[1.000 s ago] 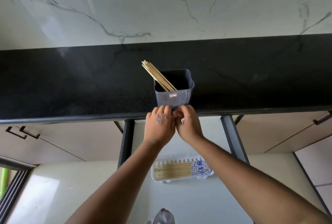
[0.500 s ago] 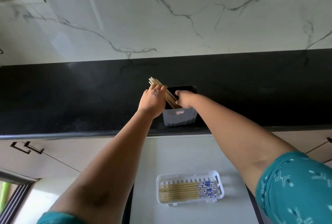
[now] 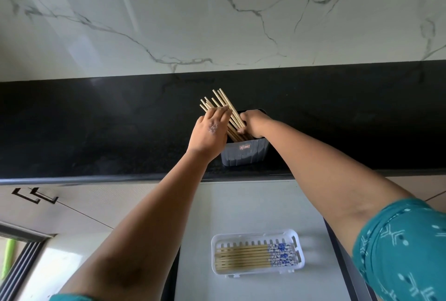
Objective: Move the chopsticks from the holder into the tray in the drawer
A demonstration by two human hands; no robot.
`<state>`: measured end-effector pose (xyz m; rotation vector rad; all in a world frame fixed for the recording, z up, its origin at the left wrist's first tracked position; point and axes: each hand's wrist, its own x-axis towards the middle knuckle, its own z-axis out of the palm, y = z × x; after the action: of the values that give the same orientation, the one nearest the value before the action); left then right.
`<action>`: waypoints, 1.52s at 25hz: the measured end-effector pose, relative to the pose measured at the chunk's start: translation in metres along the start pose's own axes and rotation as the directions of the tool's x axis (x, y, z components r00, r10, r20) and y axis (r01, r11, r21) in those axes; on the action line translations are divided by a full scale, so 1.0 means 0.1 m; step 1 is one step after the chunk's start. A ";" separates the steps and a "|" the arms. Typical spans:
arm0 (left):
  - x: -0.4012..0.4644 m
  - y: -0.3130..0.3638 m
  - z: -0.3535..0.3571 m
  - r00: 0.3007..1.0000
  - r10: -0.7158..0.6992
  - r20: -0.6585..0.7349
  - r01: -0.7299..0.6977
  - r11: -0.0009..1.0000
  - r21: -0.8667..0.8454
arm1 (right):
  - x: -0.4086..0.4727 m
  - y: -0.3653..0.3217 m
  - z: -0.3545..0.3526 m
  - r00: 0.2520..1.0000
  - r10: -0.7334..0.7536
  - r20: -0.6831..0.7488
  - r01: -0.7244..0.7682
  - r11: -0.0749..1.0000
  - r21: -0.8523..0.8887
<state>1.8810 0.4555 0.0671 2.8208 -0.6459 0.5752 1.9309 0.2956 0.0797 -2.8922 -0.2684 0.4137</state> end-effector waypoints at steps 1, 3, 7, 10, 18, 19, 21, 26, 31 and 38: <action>0.00 -0.02 0.01 1.000 -0.002 -0.024 0.002 1.000 -0.002 | -0.01 -0.01 0.00 1.000 0.003 -0.008 -0.003 1.000 -0.025; 0.01 -0.02 -0.01 0.994 -0.077 -0.075 0.073 0.996 -0.055 | -0.03 -0.01 -0.02 0.999 0.000 -0.039 0.000 1.000 -0.013; 0.00 0.12 -0.06 0.925 -0.368 -0.097 0.318 0.887 -0.335 | -0.19 0.01 -0.11 0.981 0.043 -0.187 0.012 0.958 0.287; 0.01 0.44 -0.28 0.845 -0.534 -0.013 0.436 0.703 -0.562 | -0.46 -0.09 -0.32 0.921 0.109 -0.374 0.098 0.865 0.492; -0.62 1.33 -0.47 0.592 -0.541 0.598 0.324 -0.520 -0.791 | -1.76 -0.36 0.51 0.710 -0.077 -0.700 0.218 0.969 0.114; -0.74 1.31 -0.35 0.548 -0.481 0.684 0.330 -0.627 -0.705 | -1.84 -0.26 0.72 0.746 -0.089 -0.660 0.203 0.974 0.099; -1.01 1.27 -0.15 0.523 -0.318 0.791 0.288 -0.808 -0.515 | -1.92 0.02 1.12 0.772 -0.218 -0.597 0.192 0.975 -0.108; -1.78 1.22 0.36 0.356 -0.200 0.913 0.310 -0.896 -0.318 | -2.18 0.74 1.91 0.980 0.009 -0.199 -0.008 1.000 0.007; -1.98 1.17 0.54 0.366 -0.191 0.911 0.283 -0.910 -0.304 | -2.37 0.86 2.12 0.904 0.245 0.351 -0.294 -0.242 0.925; -2.00 1.40 0.70 0.354 -0.173 0.919 0.418 -0.850 -0.321 | -2.11 0.56 2.05 0.888 0.251 0.385 -0.269 -0.394 0.879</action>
<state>1.6748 0.3877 -0.0646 0.6571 0.6709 -0.5195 1.6799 0.2345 -0.0719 -1.0210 0.6272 0.3854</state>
